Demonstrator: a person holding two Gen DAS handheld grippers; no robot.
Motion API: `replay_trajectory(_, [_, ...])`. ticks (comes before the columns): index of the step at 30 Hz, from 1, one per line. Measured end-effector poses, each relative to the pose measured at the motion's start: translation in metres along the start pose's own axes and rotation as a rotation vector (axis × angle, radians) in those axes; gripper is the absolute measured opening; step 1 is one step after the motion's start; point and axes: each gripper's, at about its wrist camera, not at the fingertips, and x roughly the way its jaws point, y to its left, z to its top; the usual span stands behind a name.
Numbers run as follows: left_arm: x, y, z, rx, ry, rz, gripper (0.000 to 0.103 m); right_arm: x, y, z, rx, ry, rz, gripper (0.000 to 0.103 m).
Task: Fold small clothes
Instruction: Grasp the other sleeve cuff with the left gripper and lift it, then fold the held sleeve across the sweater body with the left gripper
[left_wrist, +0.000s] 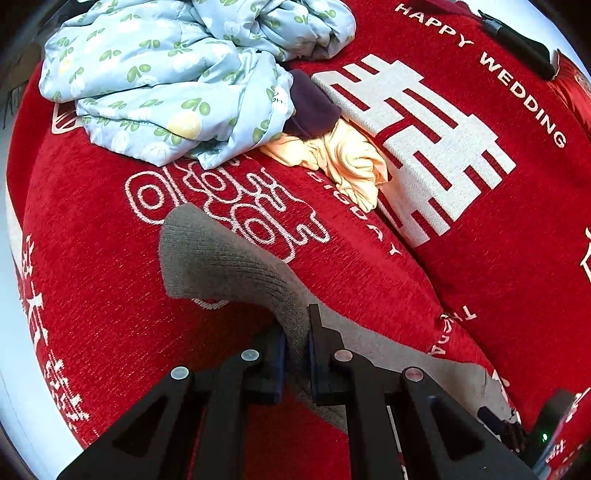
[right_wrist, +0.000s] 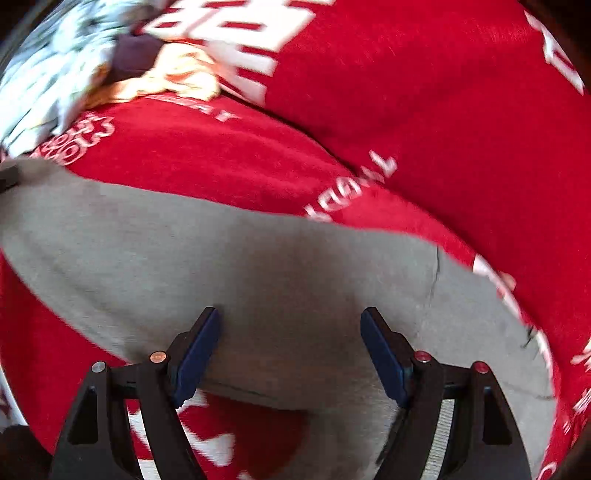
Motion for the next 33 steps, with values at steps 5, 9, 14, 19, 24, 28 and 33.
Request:
replay_trajectory(5, [-0.002,-0.001,0.002,0.009,0.006,0.004,0.011,-0.017,0.007,-0.005,0.005,-0.026,-0.013,0.081])
replay_trajectory(9, [-0.008,-0.007,0.003,0.030,-0.001,0.020,0.011,-0.032,0.006,-0.010,0.007,-0.052,-0.020,0.081])
replay_trajectory(14, [-0.020,-0.019,0.005,0.064,-0.023,0.037,0.011,-0.043,0.009,-0.011,-0.006,-0.082,-0.026,0.081])
replay_trajectory(19, [-0.035,-0.038,0.006,0.109,-0.057,0.059,0.011,-0.052,0.002,-0.016,0.007,-0.093,-0.030,0.081])
replay_trajectory(24, [-0.044,-0.062,0.005,0.152,-0.064,0.079,0.011,-0.063,-0.016,-0.022,0.049,-0.105,-0.025,0.081])
replay_trajectory(28, [-0.048,-0.085,-0.001,0.198,-0.064,0.097,0.011,-0.068,-0.038,-0.039,0.093,-0.098,-0.029,0.081])
replay_trajectory(33, [-0.054,-0.109,-0.008,0.231,-0.067,0.112,0.011,-0.067,-0.078,-0.072,0.196,-0.056,-0.039,0.081])
